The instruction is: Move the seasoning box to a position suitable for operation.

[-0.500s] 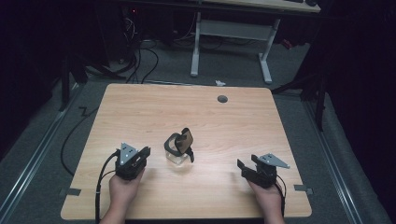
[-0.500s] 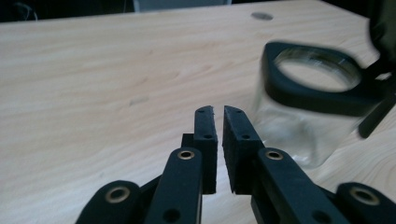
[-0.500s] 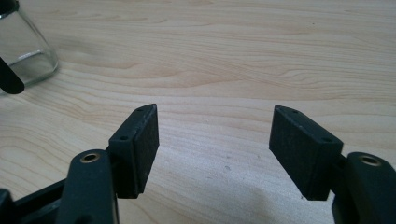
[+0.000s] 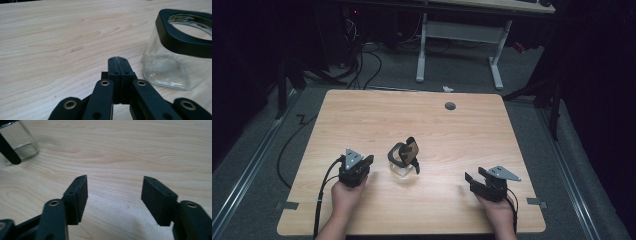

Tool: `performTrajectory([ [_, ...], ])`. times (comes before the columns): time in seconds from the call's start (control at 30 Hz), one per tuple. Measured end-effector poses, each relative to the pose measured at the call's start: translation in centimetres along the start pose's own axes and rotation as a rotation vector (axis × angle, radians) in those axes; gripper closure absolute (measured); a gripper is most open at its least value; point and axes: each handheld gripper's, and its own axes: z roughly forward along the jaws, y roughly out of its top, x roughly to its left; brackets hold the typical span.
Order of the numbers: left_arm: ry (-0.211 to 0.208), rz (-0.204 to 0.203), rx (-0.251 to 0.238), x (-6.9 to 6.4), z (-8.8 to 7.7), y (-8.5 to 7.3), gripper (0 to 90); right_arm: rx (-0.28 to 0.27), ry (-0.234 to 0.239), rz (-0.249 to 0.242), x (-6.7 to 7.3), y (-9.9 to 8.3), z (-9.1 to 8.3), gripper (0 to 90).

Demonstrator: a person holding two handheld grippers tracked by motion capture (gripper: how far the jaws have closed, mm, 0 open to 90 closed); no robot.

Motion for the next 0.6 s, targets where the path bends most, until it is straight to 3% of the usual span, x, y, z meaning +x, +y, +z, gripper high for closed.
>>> performTrajectory([
  [0.03,-0.005,-0.004,0.002,-0.1,0.3,-0.1,90.0,-0.004,0.008,0.0,0.0,0.0,0.0,47.1],
  [0.07,-0.011,-0.002,0.005,-0.3,0.7,-0.1,90.0,-0.013,0.02,0.003,-0.1,-0.1,-0.2,59.4],
  [0.1,-0.017,0.014,0.018,-0.6,1.2,-0.4,90.0,-0.019,0.023,0.004,-0.1,-0.1,-0.2,62.4],
  [0.37,-0.049,0.03,0.043,-1.5,1.5,-1.1,90.0,-0.025,0.034,-0.001,-0.1,-0.2,-0.2,64.1],
  [0.6,-0.073,0.034,0.033,-2.2,1.7,-1.1,90.0,-0.029,0.055,-0.011,0.1,-0.2,-0.3,68.4],
])
